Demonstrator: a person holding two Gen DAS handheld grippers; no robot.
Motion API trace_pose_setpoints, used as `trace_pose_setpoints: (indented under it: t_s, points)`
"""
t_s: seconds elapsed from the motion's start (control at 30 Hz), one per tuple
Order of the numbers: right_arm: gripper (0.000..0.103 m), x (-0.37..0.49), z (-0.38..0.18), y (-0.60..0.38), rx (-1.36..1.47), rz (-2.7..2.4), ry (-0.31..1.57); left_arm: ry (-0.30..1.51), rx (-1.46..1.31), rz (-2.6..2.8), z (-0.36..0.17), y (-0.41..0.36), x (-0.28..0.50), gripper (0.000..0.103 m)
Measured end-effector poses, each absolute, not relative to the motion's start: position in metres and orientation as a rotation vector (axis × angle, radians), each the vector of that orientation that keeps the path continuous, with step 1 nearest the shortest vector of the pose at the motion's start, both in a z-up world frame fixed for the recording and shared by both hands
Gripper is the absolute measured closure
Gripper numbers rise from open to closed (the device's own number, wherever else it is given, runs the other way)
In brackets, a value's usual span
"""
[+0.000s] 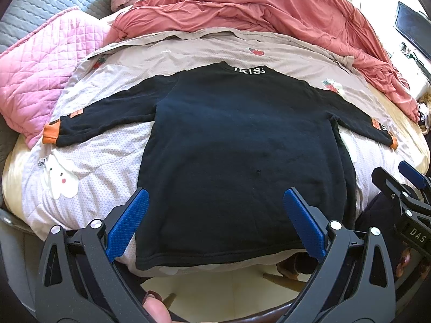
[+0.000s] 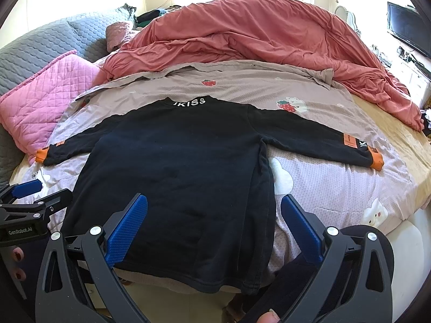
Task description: Fold small clothes
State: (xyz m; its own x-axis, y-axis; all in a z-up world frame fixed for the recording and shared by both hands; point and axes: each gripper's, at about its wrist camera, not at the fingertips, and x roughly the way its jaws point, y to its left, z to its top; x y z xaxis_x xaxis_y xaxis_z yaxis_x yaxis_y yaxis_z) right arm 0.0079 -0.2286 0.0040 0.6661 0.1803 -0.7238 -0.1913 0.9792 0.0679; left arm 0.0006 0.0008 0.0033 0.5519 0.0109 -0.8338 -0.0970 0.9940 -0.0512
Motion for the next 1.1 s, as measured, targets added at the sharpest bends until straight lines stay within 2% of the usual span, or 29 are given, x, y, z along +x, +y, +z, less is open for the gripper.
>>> trace_pose_setpoints:
  t_s: [1.1]
  points:
    - [0.004,0.013,-0.002,-0.235,-0.01,0.199,0.832,0.993,-0.101,0.065,-0.008,-0.002,0.002,0.009]
